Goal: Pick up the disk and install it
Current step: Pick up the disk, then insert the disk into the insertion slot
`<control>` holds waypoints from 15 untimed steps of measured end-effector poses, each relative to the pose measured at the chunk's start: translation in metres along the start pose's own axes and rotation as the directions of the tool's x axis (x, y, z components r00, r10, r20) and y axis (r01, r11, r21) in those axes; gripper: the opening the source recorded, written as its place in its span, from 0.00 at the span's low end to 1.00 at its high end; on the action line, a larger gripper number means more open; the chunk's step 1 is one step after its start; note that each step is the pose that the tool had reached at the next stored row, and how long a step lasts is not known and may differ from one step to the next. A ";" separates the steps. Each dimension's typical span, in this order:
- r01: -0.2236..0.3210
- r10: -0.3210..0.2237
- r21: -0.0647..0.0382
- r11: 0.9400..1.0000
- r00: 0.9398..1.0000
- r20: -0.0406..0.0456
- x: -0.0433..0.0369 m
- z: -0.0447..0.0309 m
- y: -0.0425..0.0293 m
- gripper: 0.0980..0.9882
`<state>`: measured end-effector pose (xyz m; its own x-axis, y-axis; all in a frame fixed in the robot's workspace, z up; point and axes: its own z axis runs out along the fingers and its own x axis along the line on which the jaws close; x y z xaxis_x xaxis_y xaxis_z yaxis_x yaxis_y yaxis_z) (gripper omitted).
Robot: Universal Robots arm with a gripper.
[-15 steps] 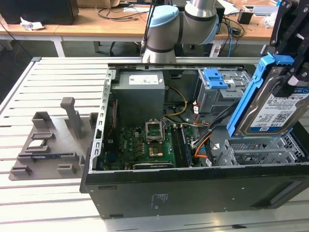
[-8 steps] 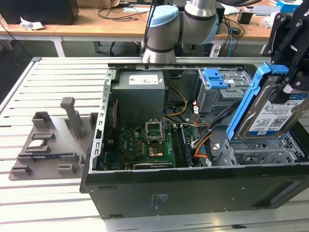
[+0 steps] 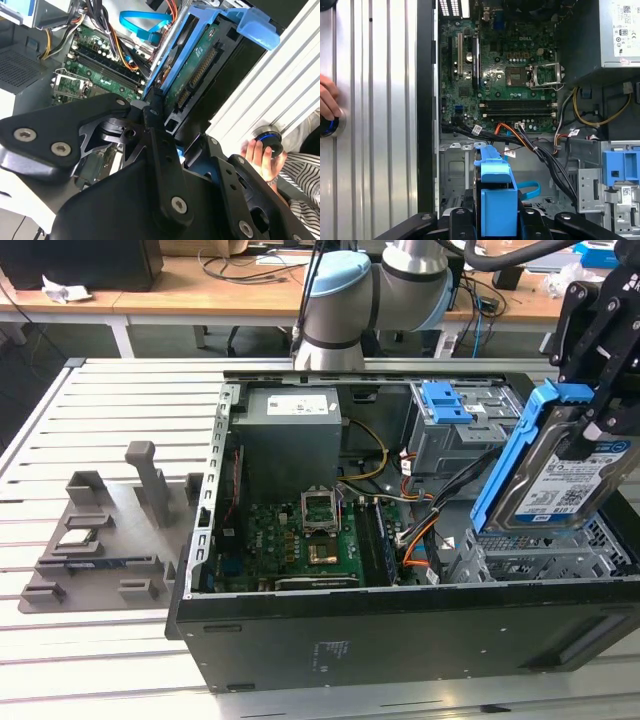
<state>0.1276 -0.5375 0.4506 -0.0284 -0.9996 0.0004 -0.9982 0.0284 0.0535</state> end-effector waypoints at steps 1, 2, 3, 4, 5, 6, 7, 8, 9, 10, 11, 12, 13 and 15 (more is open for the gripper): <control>0.000 0.000 0.000 1.000 1.000 0.000 0.0000 0.0001 -0.0006 0.30; 0.000 0.000 0.000 1.000 1.000 0.000 0.0000 0.0001 -0.0009 0.30; 0.000 0.000 0.000 1.000 1.000 0.000 0.0001 0.0000 -0.0011 0.30; 0.000 0.000 0.000 1.000 1.000 0.000 0.0001 0.0000 -0.0011 0.30; 0.000 0.000 0.000 1.000 1.000 0.000 0.0001 0.0000 -0.0012 0.30; 0.000 0.000 0.000 1.000 1.000 0.000 0.0001 0.0000 -0.0012 0.30; 0.000 0.000 0.000 1.000 1.000 0.000 0.0001 0.0000 -0.0012 0.30; 0.000 0.000 0.000 1.000 1.000 0.000 0.0001 0.0000 -0.0012 0.30; 0.000 0.000 0.000 1.000 1.000 0.000 0.0001 0.0000 -0.0012 0.30; 0.000 0.000 0.000 1.000 1.000 0.000 0.0001 0.0000 -0.0012 0.30; 0.000 0.000 0.000 1.000 1.000 -0.001 0.0001 0.0000 -0.0012 0.30; 0.000 0.000 0.000 1.000 1.000 -0.001 0.0001 0.0000 -0.0012 0.30; 0.000 0.000 0.000 1.000 1.000 -0.001 0.0001 0.0000 -0.0012 0.30; 0.000 0.000 0.000 1.000 1.000 -0.003 0.0002 0.0002 -0.0012 0.30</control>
<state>0.1288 -0.5378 0.4503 -0.0285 -0.9996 0.0031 -0.9982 0.0286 0.0534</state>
